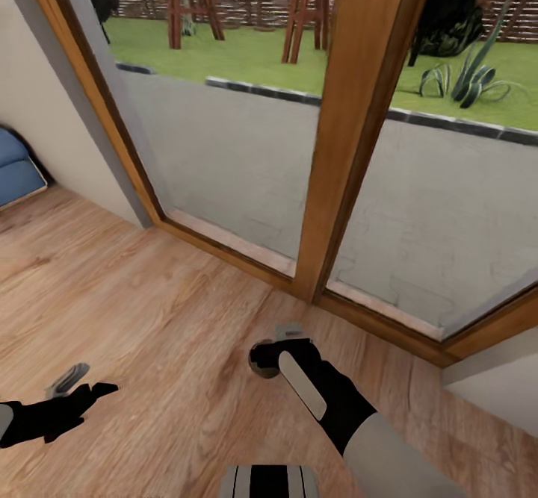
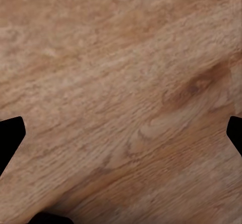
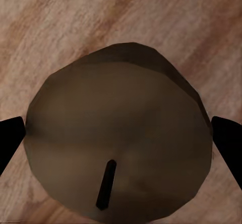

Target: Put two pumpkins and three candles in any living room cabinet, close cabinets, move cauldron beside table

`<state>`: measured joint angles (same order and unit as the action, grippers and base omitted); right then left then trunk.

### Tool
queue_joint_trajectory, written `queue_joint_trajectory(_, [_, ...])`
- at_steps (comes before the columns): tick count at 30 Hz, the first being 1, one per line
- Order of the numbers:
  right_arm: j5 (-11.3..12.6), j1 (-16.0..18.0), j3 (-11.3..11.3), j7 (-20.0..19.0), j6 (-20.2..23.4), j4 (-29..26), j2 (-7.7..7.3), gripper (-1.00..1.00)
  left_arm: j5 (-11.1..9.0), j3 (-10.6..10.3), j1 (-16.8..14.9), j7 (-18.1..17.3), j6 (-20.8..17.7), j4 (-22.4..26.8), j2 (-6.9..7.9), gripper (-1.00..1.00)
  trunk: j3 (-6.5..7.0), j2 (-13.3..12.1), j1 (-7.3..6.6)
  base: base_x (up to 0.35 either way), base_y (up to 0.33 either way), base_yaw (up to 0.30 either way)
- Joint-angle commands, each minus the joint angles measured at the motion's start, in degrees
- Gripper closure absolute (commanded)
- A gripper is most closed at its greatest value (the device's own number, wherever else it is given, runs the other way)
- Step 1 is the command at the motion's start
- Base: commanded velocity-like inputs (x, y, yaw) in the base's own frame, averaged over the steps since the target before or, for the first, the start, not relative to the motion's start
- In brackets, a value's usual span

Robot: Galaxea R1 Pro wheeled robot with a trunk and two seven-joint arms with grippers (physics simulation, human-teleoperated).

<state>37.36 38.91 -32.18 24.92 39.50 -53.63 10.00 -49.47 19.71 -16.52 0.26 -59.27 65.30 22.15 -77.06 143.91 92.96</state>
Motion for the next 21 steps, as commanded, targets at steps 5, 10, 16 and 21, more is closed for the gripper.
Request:
queue_joint_trajectory(5, [0.0, 0.03, -0.04, 0.04, 0.37, 0.17, 0.0, 1.0, -0.06, 0.05, 0.0, 0.36, 0.03, 0.05, -0.05, -1.0, 0.42, -0.04, -0.08, 0.0, 0.0, 0.262])
queue_joint_trajectory(10, [0.0, 0.03, -0.37, 0.04, 0.4, 0.22, 0.0, 1.0, 0.24, -0.05, 0.0, 0.35, 0.12, 0.08, -0.22, -1.0, 0.17, -0.04, -0.08, 0.008, 0.0, 0.262])
queue_joint_trajectory(16, [0.0, 0.03, -0.47, 0.08, 0.4, 0.26, 0.0, 1.0, 0.38, -0.06, 0.0, 0.41, 0.12, 0.09, -0.26, -1.0, -0.14, -0.04, -0.08, 0.188, 0.0, 0.261])
queue_joint_trajectory(21, [0.0, 0.03, -0.51, 0.1, 0.44, 0.28, 0.0, 1.0, 0.22, 0.05, 0.0, 0.29, 0.09, 0.09, -0.2, -1.0, 0.27, -0.08, -0.15, 0.054, 0.0, 0.261])
